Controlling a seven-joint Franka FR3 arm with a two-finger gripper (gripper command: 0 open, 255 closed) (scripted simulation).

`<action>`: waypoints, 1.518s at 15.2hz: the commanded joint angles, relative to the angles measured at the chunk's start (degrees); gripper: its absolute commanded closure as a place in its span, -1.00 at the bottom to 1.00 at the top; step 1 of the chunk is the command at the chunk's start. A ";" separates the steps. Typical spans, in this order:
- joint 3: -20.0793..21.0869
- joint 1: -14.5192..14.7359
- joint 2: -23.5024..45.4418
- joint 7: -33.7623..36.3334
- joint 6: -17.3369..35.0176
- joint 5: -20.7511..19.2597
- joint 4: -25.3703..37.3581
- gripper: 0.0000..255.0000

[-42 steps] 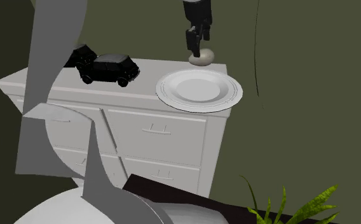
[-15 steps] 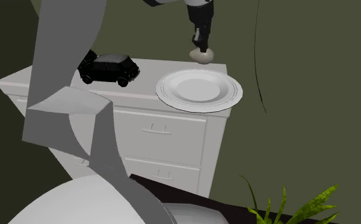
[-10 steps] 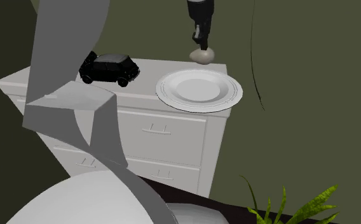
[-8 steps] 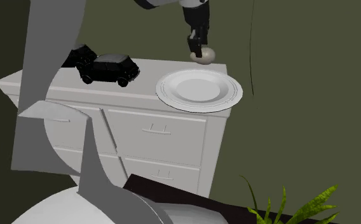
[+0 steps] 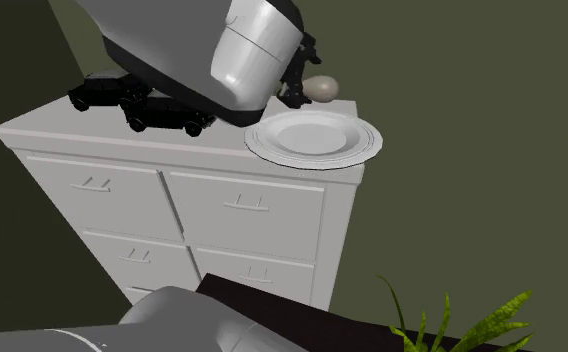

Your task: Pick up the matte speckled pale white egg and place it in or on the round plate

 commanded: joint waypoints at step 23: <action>-0.35 -0.56 1.52 -0.95 0.03 0.05 1.88 1.00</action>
